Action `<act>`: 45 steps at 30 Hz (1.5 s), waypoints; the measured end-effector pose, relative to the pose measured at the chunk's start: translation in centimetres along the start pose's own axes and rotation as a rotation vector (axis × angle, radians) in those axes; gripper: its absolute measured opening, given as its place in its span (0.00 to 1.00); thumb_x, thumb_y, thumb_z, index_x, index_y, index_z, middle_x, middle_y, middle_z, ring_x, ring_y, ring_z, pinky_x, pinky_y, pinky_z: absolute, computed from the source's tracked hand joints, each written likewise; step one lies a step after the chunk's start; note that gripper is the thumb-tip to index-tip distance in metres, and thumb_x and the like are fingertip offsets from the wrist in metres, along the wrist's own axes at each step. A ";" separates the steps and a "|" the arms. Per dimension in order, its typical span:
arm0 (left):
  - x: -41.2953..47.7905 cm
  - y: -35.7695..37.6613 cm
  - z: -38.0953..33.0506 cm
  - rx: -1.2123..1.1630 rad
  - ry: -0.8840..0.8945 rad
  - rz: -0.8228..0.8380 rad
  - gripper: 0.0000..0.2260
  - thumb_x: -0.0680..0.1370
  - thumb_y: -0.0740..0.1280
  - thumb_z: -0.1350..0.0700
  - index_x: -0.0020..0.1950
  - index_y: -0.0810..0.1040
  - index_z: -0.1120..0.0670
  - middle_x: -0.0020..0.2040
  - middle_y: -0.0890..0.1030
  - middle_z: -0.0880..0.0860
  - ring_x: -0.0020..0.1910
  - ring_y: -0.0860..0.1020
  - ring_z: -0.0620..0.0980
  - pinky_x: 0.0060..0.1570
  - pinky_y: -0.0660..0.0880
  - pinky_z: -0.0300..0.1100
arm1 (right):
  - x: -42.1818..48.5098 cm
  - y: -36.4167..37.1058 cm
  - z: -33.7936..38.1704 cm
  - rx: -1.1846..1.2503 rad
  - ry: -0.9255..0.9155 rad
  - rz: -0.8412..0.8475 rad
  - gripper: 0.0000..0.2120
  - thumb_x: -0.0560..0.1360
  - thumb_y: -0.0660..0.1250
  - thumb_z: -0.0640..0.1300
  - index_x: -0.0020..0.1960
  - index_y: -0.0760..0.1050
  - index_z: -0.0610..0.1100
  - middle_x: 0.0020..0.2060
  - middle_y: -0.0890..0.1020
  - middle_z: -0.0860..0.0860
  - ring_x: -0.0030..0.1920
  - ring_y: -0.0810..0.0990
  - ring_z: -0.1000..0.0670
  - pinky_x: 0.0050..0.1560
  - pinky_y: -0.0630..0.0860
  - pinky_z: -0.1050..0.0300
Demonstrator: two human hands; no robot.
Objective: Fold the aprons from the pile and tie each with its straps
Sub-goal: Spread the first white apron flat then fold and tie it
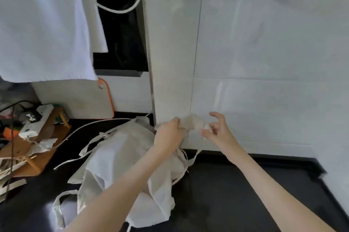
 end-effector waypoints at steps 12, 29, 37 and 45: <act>-14.6 7.4 -21.3 -0.514 0.054 0.287 0.11 0.79 0.55 0.63 0.49 0.77 0.59 0.44 0.78 0.57 0.43 0.75 0.54 0.43 0.72 0.44 | -17.8 -16.4 -0.1 -0.298 -0.027 0.105 0.22 0.74 0.71 0.50 0.59 0.66 0.69 0.53 0.75 0.56 0.53 0.74 0.57 0.57 0.74 0.60; -19.3 17.1 -17.2 -0.100 -0.090 0.649 0.08 0.73 0.60 0.58 0.47 0.76 0.60 0.40 0.79 0.54 0.36 0.80 0.51 0.46 0.80 0.43 | -24.6 -25.0 2.7 -0.223 -0.156 -0.358 0.10 0.80 0.62 0.45 0.40 0.74 0.48 0.35 0.79 0.51 0.37 0.74 0.56 0.40 0.66 0.63; -17.7 12.9 -14.8 -0.047 -0.087 0.257 0.10 0.76 0.56 0.60 0.35 0.65 0.57 0.34 0.71 0.53 0.33 0.67 0.51 0.33 0.61 0.42 | -26.6 -25.7 1.5 -0.196 -0.063 -0.477 0.04 0.76 0.68 0.43 0.47 0.75 0.51 0.39 0.80 0.60 0.42 0.77 0.58 0.45 0.68 0.60; -20.6 11.9 -21.1 -0.478 0.168 0.376 0.12 0.81 0.54 0.64 0.40 0.68 0.54 0.35 0.70 0.49 0.33 0.67 0.44 0.29 0.63 0.30 | -26.4 -15.7 0.6 -0.838 -0.050 -0.061 0.23 0.72 0.71 0.52 0.66 0.72 0.54 0.58 0.79 0.53 0.63 0.73 0.50 0.66 0.62 0.56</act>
Point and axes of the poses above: each hand's wrist, its own x-axis towards the middle knuckle, its own y-axis out of the palm, z = x × y, the point moved 8 cm from there along x, towards the middle knuckle
